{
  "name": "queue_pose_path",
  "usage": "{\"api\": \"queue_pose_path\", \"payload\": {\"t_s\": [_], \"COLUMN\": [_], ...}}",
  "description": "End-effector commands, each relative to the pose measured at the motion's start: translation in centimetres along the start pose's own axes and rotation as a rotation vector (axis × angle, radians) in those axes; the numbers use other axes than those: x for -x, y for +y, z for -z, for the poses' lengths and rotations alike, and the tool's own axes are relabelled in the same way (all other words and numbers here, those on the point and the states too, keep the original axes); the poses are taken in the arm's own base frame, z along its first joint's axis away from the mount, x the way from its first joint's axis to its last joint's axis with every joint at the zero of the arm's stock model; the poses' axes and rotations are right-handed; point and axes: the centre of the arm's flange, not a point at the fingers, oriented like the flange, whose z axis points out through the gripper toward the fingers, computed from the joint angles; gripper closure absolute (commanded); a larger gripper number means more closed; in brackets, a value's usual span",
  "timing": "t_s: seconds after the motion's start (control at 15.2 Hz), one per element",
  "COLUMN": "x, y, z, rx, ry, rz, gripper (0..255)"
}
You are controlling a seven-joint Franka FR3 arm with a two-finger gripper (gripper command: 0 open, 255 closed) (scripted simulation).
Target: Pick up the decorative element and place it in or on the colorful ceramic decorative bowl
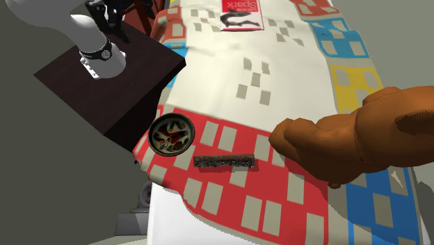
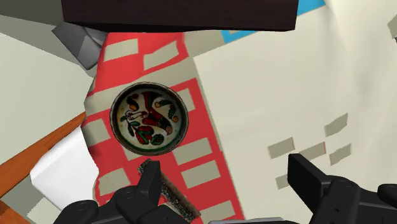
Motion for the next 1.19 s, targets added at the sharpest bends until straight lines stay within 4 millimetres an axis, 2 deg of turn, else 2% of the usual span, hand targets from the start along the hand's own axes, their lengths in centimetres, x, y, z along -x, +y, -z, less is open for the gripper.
{"api": "queue_pose_path", "payload": {"t_s": [0.0, 1.12], "x": [-1.2, -13.5], "y": [1.0, 7.3], "z": [-2.1, -19.7], "rx": [0.0, 0.0], "ry": [0.003, 0.007], "rz": [0.031, 0.275], "gripper": [0, 0]}}
